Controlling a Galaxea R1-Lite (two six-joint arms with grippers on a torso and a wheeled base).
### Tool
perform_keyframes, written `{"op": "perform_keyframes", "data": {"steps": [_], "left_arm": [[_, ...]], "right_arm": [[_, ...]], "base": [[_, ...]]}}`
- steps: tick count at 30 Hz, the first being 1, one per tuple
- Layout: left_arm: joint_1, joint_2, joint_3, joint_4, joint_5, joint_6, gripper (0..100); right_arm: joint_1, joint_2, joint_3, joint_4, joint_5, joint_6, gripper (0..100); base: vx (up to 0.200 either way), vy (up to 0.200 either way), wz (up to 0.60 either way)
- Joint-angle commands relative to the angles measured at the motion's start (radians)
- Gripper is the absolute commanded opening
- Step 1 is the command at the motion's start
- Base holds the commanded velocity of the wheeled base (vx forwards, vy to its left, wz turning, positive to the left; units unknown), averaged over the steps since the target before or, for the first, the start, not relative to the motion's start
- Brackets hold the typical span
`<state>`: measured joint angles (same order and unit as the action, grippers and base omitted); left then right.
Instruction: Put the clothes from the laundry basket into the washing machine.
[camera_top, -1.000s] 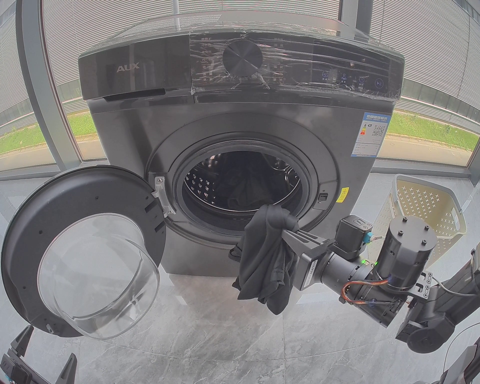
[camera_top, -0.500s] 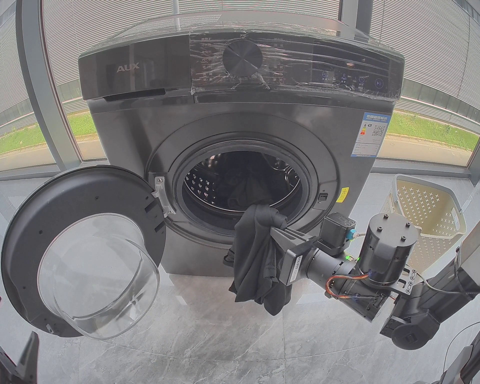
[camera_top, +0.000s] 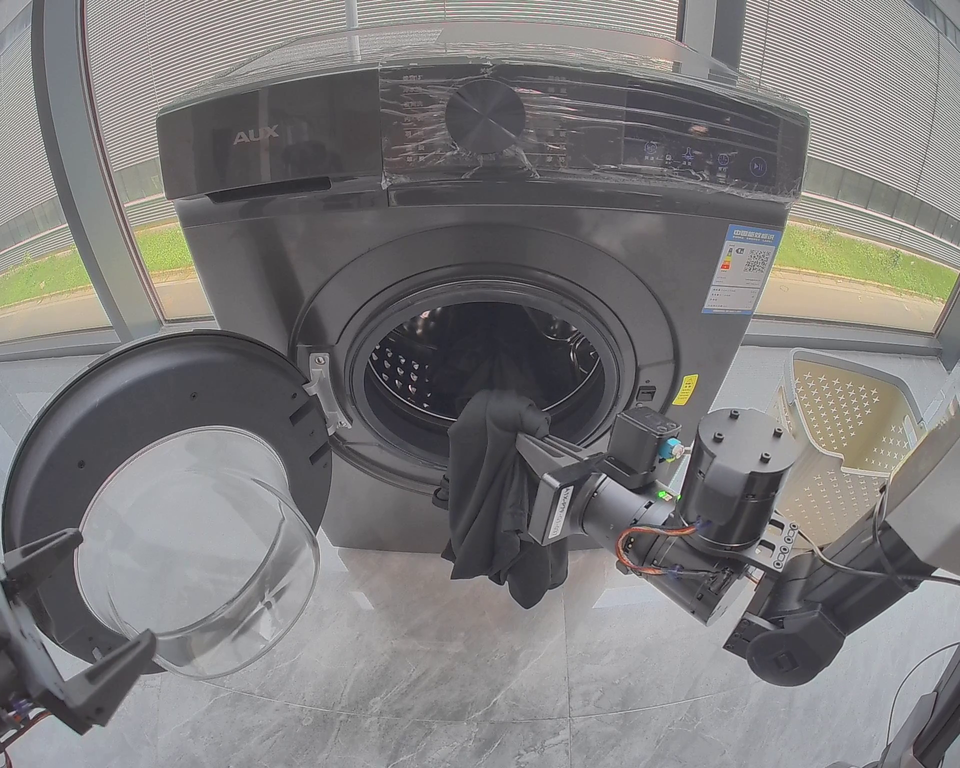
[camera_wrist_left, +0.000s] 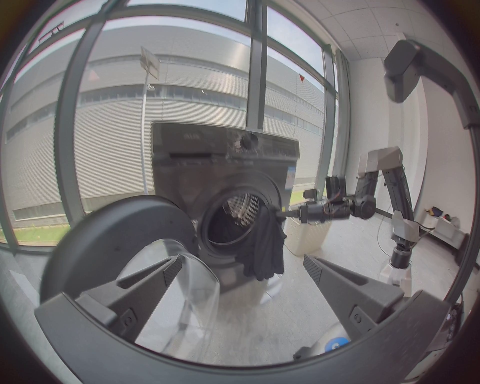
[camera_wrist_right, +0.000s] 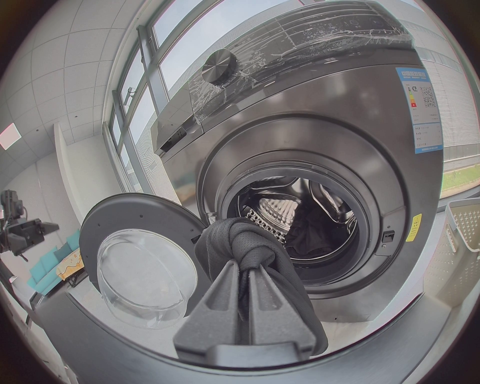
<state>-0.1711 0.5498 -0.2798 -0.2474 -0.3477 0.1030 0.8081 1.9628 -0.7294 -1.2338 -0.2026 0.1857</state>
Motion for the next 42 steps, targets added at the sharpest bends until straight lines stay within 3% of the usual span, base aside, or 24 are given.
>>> {"op": "perform_keyframes", "data": {"steps": [1,10,20,24,30,36,38,42], "left_arm": [[-0.128,0.654,0.171,-0.355,-0.077,0.055,100],[-0.203,0.904,0.14,-0.444,-0.079,0.058,100],[-0.24,1.256,0.068,-0.74,-0.082,0.043,100],[-0.243,1.323,0.045,-0.765,-0.085,0.044,100],[-0.26,1.38,-0.004,-0.782,-0.131,0.032,100],[-0.3,1.405,-0.081,-0.786,-0.157,-0.098,100],[-0.304,1.421,-0.096,-0.786,-0.171,-0.115,100],[-0.306,1.444,-0.11,-0.786,-0.202,-0.118,100]], "right_arm": [[-0.007,0.077,-0.09,0.002,-0.008,0.011,0],[-0.007,0.077,-0.087,0.002,-0.009,0.011,0],[0.003,0.077,-0.056,-0.007,-0.012,0.011,0],[0.005,0.077,-0.05,-0.009,-0.012,0.011,0],[0.006,0.079,-0.05,-0.01,-0.012,0.011,0],[0.008,0.077,-0.05,-0.012,-0.012,0.012,0],[0.008,0.077,-0.048,-0.012,-0.012,0.012,0],[0.01,0.077,-0.048,-0.012,-0.012,0.012,0]], "base": [[0.0,0.0,0.0],[0.0,0.0,0.0],[0.0,0.0,0.0],[0.0,0.0,0.0],[0.0,0.0,0.0],[0.0,0.0,0.0],[0.0,0.0,0.0],[0.0,0.0,0.0]]}}
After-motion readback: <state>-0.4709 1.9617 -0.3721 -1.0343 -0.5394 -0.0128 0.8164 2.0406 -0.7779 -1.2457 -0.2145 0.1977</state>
